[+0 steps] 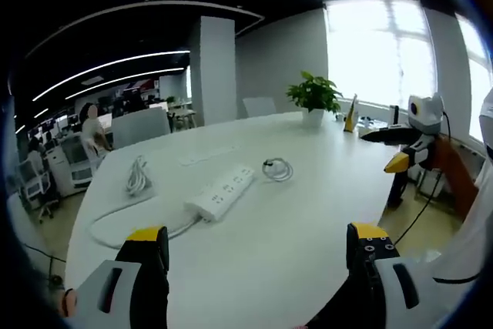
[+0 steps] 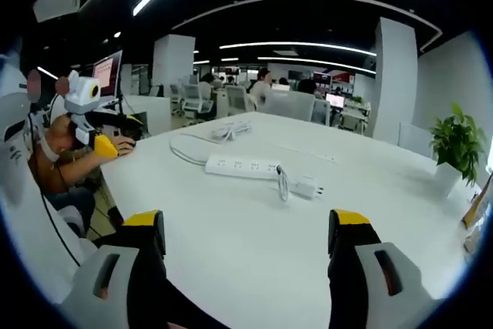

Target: Straighten the power strip on the desk, plug the charger into it

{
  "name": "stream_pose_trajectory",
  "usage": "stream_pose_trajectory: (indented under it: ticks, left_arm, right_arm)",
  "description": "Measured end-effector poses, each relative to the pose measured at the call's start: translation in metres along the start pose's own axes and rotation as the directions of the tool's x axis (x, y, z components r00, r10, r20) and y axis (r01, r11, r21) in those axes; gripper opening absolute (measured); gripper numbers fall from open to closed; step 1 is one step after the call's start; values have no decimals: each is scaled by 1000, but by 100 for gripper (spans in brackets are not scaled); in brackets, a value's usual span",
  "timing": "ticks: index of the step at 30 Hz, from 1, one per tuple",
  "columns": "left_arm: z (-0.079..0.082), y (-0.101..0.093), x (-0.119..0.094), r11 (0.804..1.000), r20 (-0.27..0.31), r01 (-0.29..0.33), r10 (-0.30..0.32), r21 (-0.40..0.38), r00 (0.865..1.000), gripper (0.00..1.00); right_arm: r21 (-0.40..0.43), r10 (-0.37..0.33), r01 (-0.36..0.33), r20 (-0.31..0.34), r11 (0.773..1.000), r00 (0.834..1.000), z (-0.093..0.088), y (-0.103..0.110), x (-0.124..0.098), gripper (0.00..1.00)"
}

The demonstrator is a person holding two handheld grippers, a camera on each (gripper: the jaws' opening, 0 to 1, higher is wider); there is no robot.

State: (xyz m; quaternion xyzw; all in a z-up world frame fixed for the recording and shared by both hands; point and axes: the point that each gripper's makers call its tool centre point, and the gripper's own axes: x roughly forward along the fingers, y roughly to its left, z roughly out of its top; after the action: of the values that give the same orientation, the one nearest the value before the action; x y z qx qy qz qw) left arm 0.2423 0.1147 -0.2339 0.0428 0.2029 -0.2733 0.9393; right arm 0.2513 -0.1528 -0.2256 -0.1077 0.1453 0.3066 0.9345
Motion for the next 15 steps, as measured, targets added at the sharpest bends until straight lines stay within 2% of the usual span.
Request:
stream_pose_trajectory:
  ticks: [4, 11, 15]
  left_arm:
    - [4, -1, 3, 998, 14, -4, 3, 55, 1000, 96]
    - [5, -2, 10, 999, 7, 17, -18, 43, 1000, 96]
    - [4, -3, 12, 999, -5, 21, -21, 33, 1000, 96]
  right_arm:
    - [-2, 5, -5, -1, 1000, 1000, -1, 0, 2, 87]
    - [1, 20, -20, -9, 1000, 1000, -2, 1, 4, 86]
    - [19, 16, -16, 10, 1000, 1000, -3, -3, 7, 87]
